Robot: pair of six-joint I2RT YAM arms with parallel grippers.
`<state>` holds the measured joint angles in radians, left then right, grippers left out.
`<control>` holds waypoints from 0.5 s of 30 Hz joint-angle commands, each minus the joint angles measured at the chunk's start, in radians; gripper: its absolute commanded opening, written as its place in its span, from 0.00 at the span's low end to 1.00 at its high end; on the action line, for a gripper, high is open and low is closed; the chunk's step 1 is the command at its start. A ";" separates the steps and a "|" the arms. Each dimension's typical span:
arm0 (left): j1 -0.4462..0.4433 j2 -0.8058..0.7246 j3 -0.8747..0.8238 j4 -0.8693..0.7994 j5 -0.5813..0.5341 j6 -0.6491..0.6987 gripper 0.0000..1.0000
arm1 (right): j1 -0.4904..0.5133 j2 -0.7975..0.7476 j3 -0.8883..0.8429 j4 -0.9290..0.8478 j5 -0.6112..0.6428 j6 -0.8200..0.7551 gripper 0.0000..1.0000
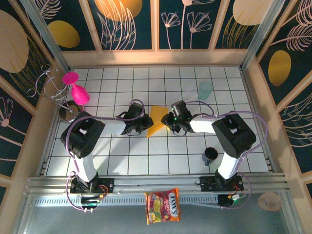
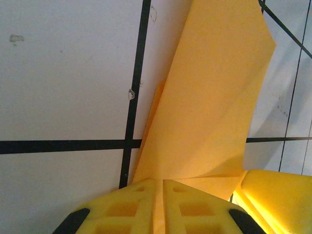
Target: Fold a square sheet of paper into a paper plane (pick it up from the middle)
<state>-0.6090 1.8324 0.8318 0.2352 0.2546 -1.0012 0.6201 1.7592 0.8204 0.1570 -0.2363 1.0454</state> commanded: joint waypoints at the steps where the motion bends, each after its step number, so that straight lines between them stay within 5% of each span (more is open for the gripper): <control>1: 0.004 0.021 -0.039 -0.111 0.007 -0.011 0.14 | 0.013 0.008 0.018 0.018 -0.011 -0.020 0.33; 15: 0.016 0.006 -0.043 -0.116 0.005 -0.005 0.16 | 0.000 -0.020 -0.040 0.136 -0.049 0.015 0.29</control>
<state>-0.6010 1.8313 0.8299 0.2359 0.2630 -1.0012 0.6228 1.7584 0.7895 0.2550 -0.2745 1.0542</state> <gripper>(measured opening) 0.153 0.293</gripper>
